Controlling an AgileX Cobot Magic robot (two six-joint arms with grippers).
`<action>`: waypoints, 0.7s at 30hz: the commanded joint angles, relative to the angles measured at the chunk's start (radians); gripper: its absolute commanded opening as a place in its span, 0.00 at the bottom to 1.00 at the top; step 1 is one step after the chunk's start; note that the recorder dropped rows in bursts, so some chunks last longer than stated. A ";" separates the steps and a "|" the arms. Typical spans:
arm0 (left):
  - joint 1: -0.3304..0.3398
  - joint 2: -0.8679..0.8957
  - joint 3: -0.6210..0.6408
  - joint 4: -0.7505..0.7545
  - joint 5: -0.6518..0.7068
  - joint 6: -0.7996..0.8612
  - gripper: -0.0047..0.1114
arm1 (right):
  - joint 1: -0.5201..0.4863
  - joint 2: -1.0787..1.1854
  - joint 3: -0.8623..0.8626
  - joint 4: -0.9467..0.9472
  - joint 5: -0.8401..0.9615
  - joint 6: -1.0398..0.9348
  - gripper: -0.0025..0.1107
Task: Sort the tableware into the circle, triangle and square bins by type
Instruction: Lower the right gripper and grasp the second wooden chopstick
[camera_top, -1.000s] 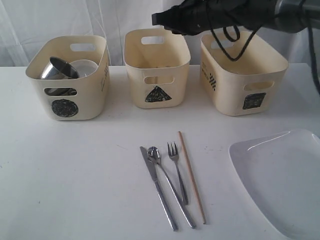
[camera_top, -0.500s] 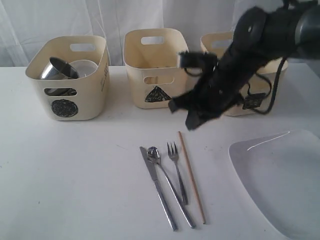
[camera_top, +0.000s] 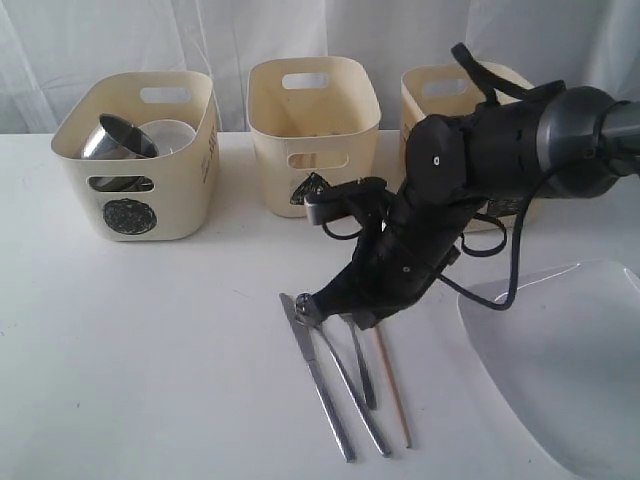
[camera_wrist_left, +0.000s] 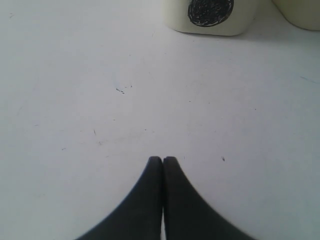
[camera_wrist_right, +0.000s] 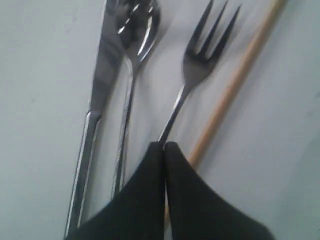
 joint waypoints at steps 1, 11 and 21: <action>-0.007 -0.004 0.003 -0.005 -0.002 0.000 0.04 | -0.025 -0.008 -0.015 -0.068 -0.124 0.041 0.02; -0.007 -0.004 0.003 -0.005 -0.002 0.000 0.04 | -0.039 0.032 -0.046 -0.145 -0.043 0.072 0.34; -0.007 -0.004 0.003 -0.005 -0.002 0.000 0.04 | -0.039 0.133 -0.068 -0.128 0.052 0.226 0.43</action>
